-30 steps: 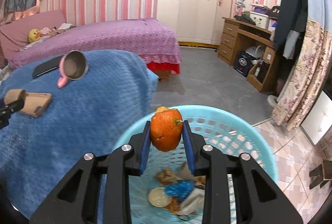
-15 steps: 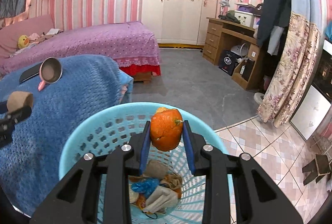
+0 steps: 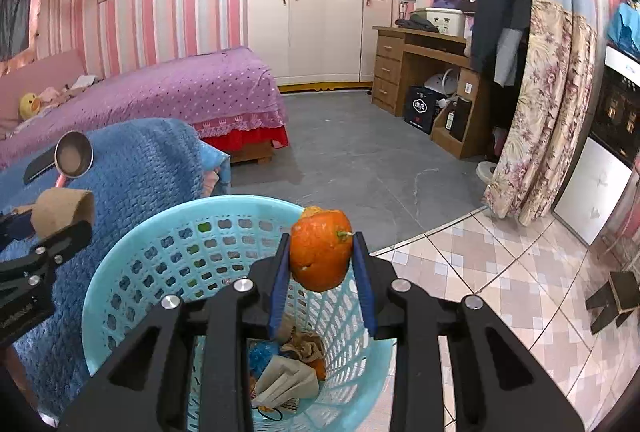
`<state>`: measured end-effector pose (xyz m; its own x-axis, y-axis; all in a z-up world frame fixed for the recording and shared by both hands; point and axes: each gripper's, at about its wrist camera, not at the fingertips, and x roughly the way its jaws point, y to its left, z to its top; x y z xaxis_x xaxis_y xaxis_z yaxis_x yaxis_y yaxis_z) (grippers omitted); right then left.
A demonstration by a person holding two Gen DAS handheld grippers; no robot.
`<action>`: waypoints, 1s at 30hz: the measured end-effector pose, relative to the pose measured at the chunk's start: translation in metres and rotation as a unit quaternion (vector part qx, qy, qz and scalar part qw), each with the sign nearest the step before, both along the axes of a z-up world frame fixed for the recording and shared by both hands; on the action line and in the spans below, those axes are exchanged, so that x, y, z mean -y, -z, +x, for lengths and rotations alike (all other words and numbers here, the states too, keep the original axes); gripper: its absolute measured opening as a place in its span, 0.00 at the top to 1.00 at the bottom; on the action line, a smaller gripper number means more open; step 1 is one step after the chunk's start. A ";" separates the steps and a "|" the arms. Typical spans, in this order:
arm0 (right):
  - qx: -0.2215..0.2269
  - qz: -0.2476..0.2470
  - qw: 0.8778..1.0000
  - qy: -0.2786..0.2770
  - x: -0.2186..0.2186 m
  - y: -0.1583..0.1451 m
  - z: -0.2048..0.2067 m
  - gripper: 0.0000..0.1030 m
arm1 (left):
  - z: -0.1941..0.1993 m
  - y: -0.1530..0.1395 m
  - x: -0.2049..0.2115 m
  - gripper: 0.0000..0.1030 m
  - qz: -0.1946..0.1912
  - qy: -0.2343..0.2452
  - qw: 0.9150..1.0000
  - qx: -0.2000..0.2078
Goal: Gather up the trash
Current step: 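Open both tools over the basket to drop the peel and tube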
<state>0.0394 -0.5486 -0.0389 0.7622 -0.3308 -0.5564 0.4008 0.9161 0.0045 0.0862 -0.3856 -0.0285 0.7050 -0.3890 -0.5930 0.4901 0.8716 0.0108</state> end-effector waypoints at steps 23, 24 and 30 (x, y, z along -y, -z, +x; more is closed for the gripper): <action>-0.008 0.008 1.000 -0.006 -0.009 0.012 0.016 0.67 | 0.035 -0.008 -0.060 0.06 -0.018 -0.072 0.997 0.014; -0.008 0.005 1.000 -0.005 -0.010 0.012 0.017 0.55 | 0.034 -0.008 -0.063 0.06 -0.019 -0.074 0.997 0.014; 0.014 0.001 1.000 -0.002 -0.023 0.004 0.013 0.13 | 0.027 -0.014 -0.088 0.05 -0.009 -0.090 0.995 0.030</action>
<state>0.0526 -0.5259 -0.0432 0.7790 -0.3267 -0.5352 0.3966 0.9178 0.0169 0.1135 -0.2979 -0.0141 0.7979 -0.2636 -0.5421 0.3253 0.9454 0.0192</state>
